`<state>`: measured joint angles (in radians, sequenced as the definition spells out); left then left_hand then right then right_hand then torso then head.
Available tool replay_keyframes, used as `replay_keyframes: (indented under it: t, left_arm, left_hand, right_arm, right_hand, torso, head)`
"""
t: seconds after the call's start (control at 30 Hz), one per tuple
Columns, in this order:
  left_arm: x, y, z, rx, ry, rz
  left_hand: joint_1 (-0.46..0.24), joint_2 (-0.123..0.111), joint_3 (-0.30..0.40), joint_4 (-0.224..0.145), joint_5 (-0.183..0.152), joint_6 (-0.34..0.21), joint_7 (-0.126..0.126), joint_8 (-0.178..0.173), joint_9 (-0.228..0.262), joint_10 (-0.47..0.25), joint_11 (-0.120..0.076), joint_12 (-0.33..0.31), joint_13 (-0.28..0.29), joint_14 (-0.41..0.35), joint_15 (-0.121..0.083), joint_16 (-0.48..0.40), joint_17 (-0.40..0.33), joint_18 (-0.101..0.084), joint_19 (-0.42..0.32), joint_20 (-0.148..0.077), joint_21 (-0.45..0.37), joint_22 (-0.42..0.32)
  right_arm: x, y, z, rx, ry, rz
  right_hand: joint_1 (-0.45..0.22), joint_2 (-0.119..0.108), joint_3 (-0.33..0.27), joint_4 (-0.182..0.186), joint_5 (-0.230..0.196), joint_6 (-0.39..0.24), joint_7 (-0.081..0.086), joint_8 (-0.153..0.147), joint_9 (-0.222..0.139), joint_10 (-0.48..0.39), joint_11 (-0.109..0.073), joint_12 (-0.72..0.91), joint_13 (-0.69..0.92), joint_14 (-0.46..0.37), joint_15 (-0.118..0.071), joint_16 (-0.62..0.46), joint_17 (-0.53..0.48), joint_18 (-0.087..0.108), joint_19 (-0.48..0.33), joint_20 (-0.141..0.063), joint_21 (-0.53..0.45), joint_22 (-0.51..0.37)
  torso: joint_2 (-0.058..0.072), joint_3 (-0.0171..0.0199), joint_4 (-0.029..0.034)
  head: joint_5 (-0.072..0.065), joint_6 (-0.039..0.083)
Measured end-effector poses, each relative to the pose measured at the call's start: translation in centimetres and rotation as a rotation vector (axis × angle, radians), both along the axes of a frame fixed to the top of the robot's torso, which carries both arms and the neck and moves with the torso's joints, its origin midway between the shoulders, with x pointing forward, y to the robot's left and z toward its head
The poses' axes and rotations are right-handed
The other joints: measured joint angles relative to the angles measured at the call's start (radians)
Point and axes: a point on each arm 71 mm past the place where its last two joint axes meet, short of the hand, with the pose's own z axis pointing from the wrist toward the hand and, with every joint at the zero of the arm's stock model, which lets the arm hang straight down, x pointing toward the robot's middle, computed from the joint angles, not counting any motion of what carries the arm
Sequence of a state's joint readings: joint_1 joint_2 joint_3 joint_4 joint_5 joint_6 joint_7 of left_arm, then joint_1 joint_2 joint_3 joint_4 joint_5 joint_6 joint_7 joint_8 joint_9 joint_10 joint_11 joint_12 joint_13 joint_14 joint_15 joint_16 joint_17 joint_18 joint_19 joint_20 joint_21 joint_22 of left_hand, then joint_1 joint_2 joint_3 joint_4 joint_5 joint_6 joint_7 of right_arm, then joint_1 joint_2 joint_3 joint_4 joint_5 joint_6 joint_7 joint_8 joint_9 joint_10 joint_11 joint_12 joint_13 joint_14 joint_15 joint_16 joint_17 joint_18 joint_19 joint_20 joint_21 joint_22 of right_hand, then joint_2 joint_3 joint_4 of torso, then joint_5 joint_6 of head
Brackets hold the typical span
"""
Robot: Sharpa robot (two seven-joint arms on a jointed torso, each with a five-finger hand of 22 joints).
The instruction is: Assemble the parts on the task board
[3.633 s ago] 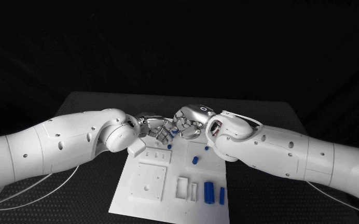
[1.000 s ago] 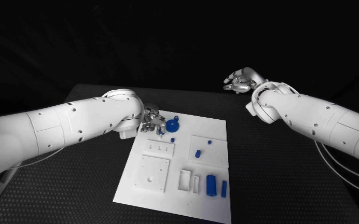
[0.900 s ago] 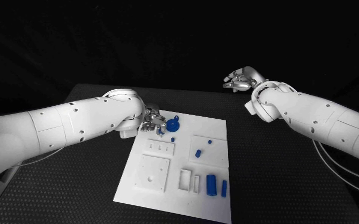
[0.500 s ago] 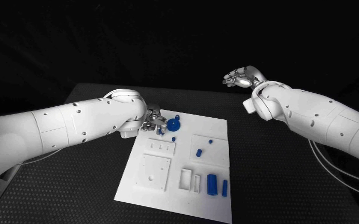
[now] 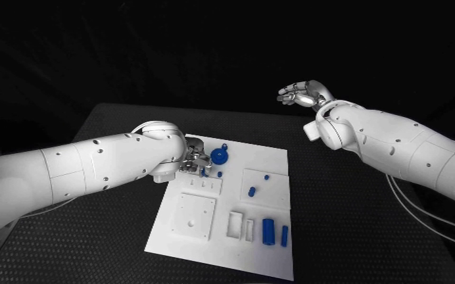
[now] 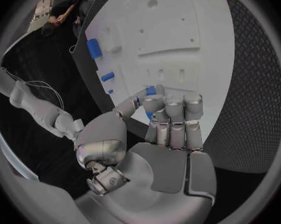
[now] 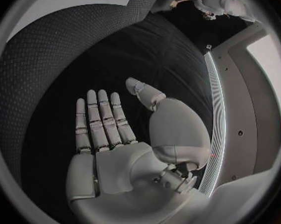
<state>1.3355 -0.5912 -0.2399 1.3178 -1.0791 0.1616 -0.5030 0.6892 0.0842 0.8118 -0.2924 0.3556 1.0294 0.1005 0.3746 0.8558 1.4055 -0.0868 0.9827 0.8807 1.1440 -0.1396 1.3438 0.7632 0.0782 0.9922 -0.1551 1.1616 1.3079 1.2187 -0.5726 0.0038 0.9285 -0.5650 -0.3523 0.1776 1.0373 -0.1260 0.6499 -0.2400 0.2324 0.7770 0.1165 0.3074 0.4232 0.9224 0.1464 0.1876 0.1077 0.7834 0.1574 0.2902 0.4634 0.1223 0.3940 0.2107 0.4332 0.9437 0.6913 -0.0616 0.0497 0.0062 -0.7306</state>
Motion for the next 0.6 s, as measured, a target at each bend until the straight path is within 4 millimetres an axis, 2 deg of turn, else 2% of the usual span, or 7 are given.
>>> replay_keyframes:
  t: [0.17,0.27,0.5,0.53,0.6]
  left_arm:
    - [-0.4,-0.1,-0.5,0.000,-0.007,-0.005]
    - [-0.4,0.1,-0.7,0.004,-0.013,-0.001]
    - [-0.6,0.4,-1.4,0.008,-0.016,0.007]
    - [-0.6,0.5,-1.5,0.009,-0.016,0.008]
    - [-0.6,0.6,-1.5,0.010,-0.017,0.010]
  left_hand:
    - [-0.002,-0.002,0.000,0.000,0.004,0.001,-0.001,-0.012,0.015,0.003,-0.003,0.000,0.002,0.003,-0.003,0.000,0.001,0.002,0.001,0.002,0.005,0.000]
    - [-0.004,-0.004,0.000,0.000,0.004,0.001,-0.001,-0.020,0.035,0.004,-0.004,0.000,0.003,0.003,-0.003,0.000,0.001,0.005,0.002,0.002,0.008,0.000]
    - [-0.008,-0.008,0.000,0.000,0.004,0.005,-0.005,-0.026,0.050,0.006,-0.006,0.000,0.004,0.007,-0.007,0.000,0.001,0.007,0.001,0.002,0.008,0.000]
    - [-0.008,-0.007,0.000,0.000,0.004,0.005,-0.005,-0.029,0.051,0.006,-0.006,0.000,0.004,0.007,-0.007,0.000,0.001,0.007,0.002,0.002,0.008,0.000]
    - [-0.010,-0.006,0.000,0.000,0.004,0.005,-0.005,-0.030,0.051,0.006,-0.006,0.000,0.004,0.007,-0.007,0.000,0.001,0.007,0.001,0.002,0.008,0.000]
  right_arm:
    - [0.0,0.0,0.0,0.011,-0.003,0.004]
    - [0.0,0.1,0.1,0.015,-0.004,0.007]
    - [-0.1,0.1,0.1,0.021,-0.003,0.012]
    - [-0.1,0.1,0.1,0.022,-0.003,0.012]
    - [-0.1,0.1,0.1,0.022,-0.002,0.012]
  right_hand:
    - [0.000,0.000,-0.007,-0.001,0.000,0.000,0.000,0.000,0.000,0.011,0.004,-0.012,-0.009,0.000,0.000,-0.005,-0.005,0.000,0.000,0.000,-0.005,0.004]
    - [0.000,0.000,-0.013,-0.001,0.004,-0.003,0.006,0.000,0.000,0.014,0.007,-0.020,-0.014,-0.003,0.003,-0.005,-0.007,0.000,-0.007,0.000,-0.008,0.007]
    - [0.000,0.000,-0.018,-0.001,0.007,-0.006,0.010,0.000,0.000,0.021,0.014,-0.034,-0.022,-0.006,0.006,-0.005,-0.011,0.000,-0.014,0.000,-0.012,0.014]
    - [0.000,0.000,-0.018,-0.001,0.008,-0.007,0.017,0.000,0.000,0.023,0.016,-0.037,-0.023,-0.007,0.007,-0.005,-0.012,0.000,-0.014,0.000,-0.012,0.015]
    - [0.000,0.000,-0.018,-0.002,0.008,-0.006,0.018,0.000,0.000,0.025,0.018,-0.037,-0.025,-0.003,0.011,-0.005,-0.013,0.000,-0.014,0.000,-0.012,0.017]
  torso:
    - [0.000,0.0000,0.0010]
    - [0.000,-0.0007,0.0008]
    - [0.000,-0.0011,-0.0001]
    - [0.000,-0.0011,-0.0001]
    - [0.000,-0.0011,-0.0005]
  head:
    - [0.001,-0.003]
    - [0.002,-0.006]
    - [0.003,-0.011]
    - [0.003,-0.012]
    - [0.002,-0.013]
